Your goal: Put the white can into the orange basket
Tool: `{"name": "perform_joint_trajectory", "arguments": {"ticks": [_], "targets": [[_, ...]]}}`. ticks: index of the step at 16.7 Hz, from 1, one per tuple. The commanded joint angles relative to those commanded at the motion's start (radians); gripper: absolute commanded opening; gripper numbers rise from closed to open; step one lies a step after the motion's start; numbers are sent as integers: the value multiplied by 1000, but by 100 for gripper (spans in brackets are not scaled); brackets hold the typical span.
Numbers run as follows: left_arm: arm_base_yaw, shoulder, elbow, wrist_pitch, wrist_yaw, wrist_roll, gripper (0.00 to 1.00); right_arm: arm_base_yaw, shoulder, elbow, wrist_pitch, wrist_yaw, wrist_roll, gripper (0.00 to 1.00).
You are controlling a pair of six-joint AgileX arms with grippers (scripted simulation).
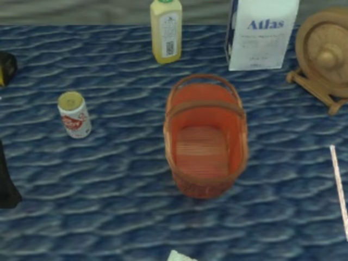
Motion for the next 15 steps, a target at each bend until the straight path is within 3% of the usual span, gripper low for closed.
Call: {"name": "perform_joint_trajectory", "arguments": {"ticks": [7, 15], "targets": [[-15, 154, 153, -102, -1, 56, 100, 0, 0, 0, 0, 0, 0, 100], [-79, 891, 785, -509, 1, 266, 100, 0, 0, 0, 0, 0, 0, 100]]}}
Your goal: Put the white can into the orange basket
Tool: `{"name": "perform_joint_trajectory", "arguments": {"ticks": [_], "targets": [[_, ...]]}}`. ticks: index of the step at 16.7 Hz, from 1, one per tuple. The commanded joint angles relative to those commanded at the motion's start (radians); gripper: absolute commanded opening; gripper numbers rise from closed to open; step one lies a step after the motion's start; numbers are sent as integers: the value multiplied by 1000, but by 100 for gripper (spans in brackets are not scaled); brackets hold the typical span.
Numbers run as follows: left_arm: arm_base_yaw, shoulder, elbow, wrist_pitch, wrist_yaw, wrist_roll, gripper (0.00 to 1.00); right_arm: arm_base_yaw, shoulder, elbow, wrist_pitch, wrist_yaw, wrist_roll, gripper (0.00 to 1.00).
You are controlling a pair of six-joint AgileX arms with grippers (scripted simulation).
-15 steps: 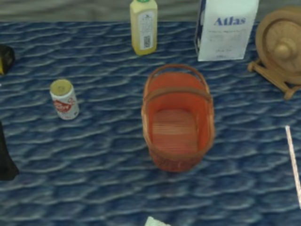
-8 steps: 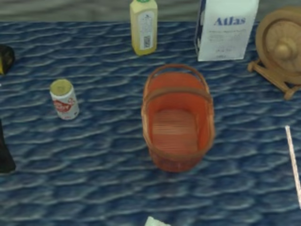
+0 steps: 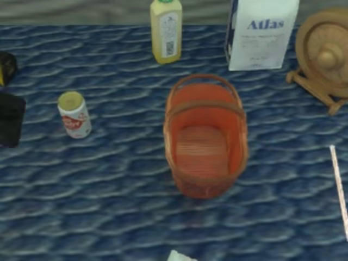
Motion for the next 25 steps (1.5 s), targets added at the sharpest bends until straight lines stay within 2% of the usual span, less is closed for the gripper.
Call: {"name": "perform_joint_trajectory", "arguments": {"ticks": [7, 12, 17, 25], "targets": [[-60, 781, 601, -409, 1, 201, 100, 0, 0, 0, 0, 0, 0, 100], [-92, 1159, 935, -621, 2, 311, 100, 0, 0, 0, 0, 0, 0, 100], [-108, 1347, 1118, -721, 3, 366, 100, 0, 0, 0, 0, 0, 0, 100], [-106, 1360, 1111, -706, 3, 371, 100, 0, 0, 0, 0, 0, 0, 100]]}}
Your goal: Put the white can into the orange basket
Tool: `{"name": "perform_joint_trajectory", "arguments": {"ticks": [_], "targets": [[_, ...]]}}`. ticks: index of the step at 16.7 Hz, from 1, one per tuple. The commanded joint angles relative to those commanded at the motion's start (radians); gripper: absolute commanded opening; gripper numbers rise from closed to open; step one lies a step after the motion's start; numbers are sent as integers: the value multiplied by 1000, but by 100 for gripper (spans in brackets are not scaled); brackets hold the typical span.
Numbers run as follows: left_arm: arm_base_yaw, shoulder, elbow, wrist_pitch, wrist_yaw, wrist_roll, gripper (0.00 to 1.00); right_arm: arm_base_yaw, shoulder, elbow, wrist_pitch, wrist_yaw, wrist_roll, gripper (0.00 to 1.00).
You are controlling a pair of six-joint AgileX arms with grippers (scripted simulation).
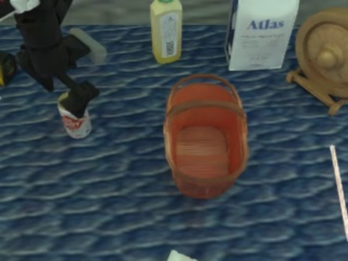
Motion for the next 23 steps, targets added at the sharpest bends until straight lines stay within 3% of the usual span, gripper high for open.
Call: {"name": "perform_joint_trajectory", "arguments": {"ticks": [5, 10, 23], "targets": [[-2, 32, -101, 136, 0, 0, 100, 0, 0, 0, 0, 0, 0, 100], [-2, 38, -116, 154, 0, 0, 100, 0, 0, 0, 0, 0, 0, 100], [-2, 38, -116, 154, 0, 0, 2, 0, 0, 0, 0, 0, 0, 100]]}}
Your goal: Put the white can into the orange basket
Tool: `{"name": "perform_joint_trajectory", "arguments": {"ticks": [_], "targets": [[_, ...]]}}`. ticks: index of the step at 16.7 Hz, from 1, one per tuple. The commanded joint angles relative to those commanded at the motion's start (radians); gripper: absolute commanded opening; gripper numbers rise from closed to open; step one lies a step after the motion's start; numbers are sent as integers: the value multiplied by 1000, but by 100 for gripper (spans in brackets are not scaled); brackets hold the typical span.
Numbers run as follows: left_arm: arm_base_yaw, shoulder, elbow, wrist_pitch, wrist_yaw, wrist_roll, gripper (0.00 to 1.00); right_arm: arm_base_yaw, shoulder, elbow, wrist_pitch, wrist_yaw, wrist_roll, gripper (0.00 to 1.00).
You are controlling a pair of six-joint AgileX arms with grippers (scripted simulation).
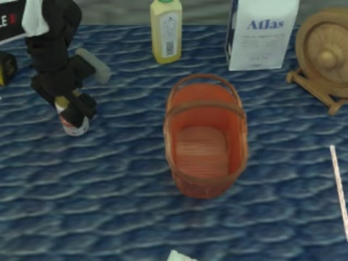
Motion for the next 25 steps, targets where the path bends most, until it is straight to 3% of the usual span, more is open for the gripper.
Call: {"name": "perform_joint_trajectory", "arguments": {"ticks": [10, 13, 15, 18, 25], "targets": [[1, -1, 0, 0, 0, 1, 0, 0, 0, 0, 0, 0, 0, 100], [-8, -3, -14, 58, 50, -17, 0, 0, 0, 0, 0, 0, 0, 100], [-17, -8, -33, 148, 121, -47, 0, 0, 0, 0, 0, 0, 0, 100], [-33, -19, -77, 352, 272, -115, 0, 0, 0, 0, 0, 0, 0, 100], [-82, -77, -243, 1028, 733, -337, 0, 0, 0, 0, 0, 0, 0, 100]]}}
